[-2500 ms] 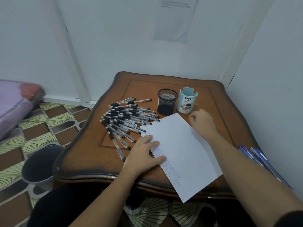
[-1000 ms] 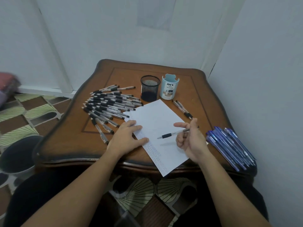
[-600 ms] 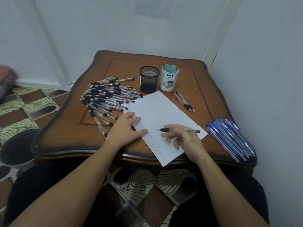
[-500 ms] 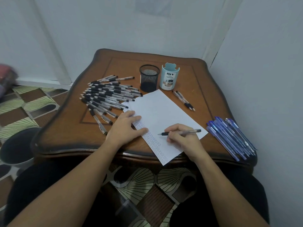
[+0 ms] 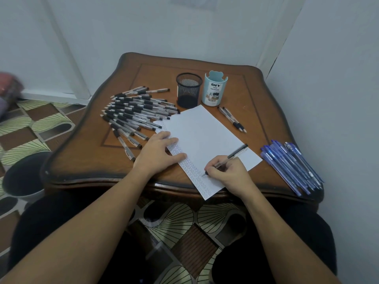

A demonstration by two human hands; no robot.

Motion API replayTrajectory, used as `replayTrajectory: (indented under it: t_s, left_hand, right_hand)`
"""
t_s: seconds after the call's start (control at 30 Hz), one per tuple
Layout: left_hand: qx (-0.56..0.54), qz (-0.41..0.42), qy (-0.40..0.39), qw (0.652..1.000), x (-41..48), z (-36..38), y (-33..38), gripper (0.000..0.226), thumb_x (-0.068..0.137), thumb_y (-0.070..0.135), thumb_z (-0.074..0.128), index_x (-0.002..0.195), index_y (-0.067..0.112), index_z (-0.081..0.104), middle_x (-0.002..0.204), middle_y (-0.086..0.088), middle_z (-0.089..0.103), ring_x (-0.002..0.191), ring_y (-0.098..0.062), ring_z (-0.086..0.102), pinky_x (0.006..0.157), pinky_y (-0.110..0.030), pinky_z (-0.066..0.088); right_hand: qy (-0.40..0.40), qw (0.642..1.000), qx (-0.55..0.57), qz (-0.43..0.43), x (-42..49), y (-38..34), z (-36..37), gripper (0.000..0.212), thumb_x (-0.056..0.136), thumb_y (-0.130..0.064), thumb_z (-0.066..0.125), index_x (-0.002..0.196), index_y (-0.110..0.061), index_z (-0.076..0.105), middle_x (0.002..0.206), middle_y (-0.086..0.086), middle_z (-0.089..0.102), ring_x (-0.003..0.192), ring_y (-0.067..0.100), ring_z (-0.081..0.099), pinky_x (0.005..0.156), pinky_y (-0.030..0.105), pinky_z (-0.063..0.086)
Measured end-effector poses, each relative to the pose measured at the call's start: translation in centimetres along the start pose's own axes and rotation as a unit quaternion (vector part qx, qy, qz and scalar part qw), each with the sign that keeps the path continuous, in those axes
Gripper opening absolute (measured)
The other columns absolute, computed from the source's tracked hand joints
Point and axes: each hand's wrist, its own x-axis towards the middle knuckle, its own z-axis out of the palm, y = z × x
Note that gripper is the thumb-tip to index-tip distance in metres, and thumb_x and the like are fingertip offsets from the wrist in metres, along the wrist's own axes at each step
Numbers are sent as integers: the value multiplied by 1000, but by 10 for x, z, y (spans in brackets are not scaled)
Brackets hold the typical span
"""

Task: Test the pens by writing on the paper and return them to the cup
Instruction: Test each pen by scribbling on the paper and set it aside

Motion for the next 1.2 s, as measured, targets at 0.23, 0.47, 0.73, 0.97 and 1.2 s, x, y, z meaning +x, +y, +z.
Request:
replayTrajectory:
  t_s: [0.23, 0.47, 0.73, 0.97, 1.2]
  left_hand:
    - [9, -5, -2, 1000, -1, -1, 2, 66, 81, 61, 64, 138, 30, 52, 154, 6, 34, 143, -14, 24, 115, -43, 26]
    - [5, -5, 2, 1000, -1, 0, 2, 66, 81, 61, 65, 137, 30, 53, 154, 6, 35, 143, -14, 25, 115, -43, 26]
    - [5, -6, -2, 1000, 0, -1, 2, 66, 81, 61, 64, 138, 30, 53, 154, 6, 34, 143, -14, 24, 115, -43, 26]
    - [4, -1, 2, 1000, -1, 0, 0, 66, 81, 61, 65, 138, 29, 54, 153, 6, 36, 142, -14, 26, 114, -41, 26]
    - [2, 0, 2, 1000, 0, 1, 0, 66, 81, 61, 65, 137, 29, 54, 153, 6, 35, 142, -14, 25, 114, -41, 25]
  right_hand:
    - [0, 1000, -16, -10, 0, 5, 2, 7, 73, -22, 66, 71, -18, 72, 74, 9, 71, 69, 17, 57, 65, 32, 41]
    - [-1, 999, -36, -11, 1, 9, 1, 7, 76, -22, 67, 73, -19, 73, 75, 4, 71, 71, 14, 58, 66, 31, 42]
    - [-3, 1000, -20, -9, 1, 7, 2, 9, 74, -24, 66, 72, -18, 72, 75, 5, 71, 70, 14, 58, 66, 31, 41]
    - [16, 1000, -7, -11, 0, 9, -1, 12, 82, -9, 69, 72, -15, 73, 76, 7, 71, 71, 19, 56, 66, 32, 40]
    - [10, 1000, -20, -8, 0, 8, 1, 6, 76, -19, 68, 73, -21, 72, 75, 6, 71, 69, 18, 55, 65, 31, 39]
